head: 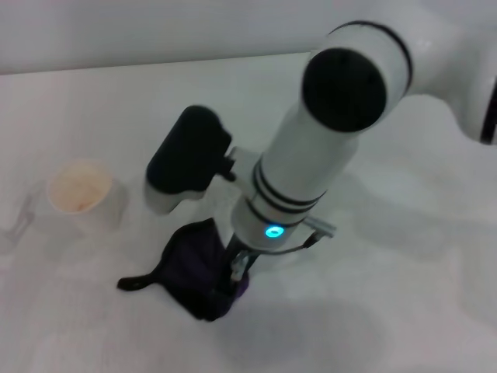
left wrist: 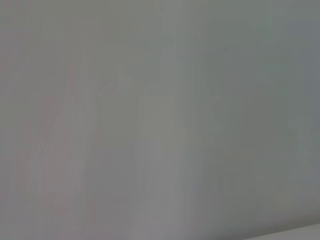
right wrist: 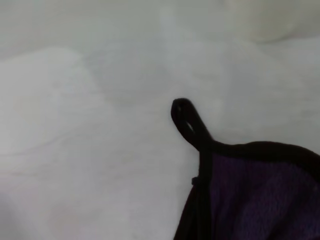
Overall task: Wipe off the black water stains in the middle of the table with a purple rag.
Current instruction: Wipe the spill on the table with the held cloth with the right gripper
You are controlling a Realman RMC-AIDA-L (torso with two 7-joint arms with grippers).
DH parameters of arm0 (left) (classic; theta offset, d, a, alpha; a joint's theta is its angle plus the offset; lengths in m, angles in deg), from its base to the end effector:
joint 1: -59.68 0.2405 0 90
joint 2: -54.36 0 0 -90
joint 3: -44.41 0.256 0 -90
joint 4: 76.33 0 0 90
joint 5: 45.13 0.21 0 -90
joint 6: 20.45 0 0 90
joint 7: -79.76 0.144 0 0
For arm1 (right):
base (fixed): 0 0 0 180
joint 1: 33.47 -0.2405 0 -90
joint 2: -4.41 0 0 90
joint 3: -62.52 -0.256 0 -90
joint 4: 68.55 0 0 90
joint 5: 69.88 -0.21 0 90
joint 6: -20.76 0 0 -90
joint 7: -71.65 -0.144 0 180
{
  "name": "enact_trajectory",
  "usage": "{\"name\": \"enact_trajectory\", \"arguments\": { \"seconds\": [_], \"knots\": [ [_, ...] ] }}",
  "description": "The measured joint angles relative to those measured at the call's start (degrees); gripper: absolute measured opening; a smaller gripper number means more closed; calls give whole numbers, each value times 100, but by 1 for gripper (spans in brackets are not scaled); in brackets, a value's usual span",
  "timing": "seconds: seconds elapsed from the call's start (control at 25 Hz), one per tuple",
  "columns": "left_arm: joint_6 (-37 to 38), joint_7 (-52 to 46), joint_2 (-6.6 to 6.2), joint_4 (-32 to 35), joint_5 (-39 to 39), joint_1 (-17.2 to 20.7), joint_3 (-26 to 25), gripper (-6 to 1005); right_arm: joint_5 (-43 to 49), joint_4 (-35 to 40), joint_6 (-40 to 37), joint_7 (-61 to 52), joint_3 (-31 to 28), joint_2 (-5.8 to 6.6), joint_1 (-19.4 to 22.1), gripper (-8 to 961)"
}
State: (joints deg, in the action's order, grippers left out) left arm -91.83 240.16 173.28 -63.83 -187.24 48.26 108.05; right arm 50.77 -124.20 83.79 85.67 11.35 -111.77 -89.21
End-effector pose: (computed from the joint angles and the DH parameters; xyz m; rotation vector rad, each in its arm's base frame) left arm -0.3764 0.2608 0.0038 -1.7636 -0.4938 -0.5988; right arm 0.1187 0.3148 -0.1491 -2.8524 0.6941 -0.7163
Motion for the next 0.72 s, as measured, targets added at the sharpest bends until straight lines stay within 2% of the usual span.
{"name": "enact_trajectory", "arguments": {
  "seconds": [0.12,0.24,0.72],
  "knots": [
    [0,0,0,-3,6,1,0,876,-412,125,-292,-31,452,-1,-260,124],
    [0,0,0,-9,11,14,-1,876,-398,164,-365,-105,488,-1,-323,125],
    [4,0,0,-12,12,68,-10,876,1825,660,157,-276,-1048,24,-195,125]
  ]
}}
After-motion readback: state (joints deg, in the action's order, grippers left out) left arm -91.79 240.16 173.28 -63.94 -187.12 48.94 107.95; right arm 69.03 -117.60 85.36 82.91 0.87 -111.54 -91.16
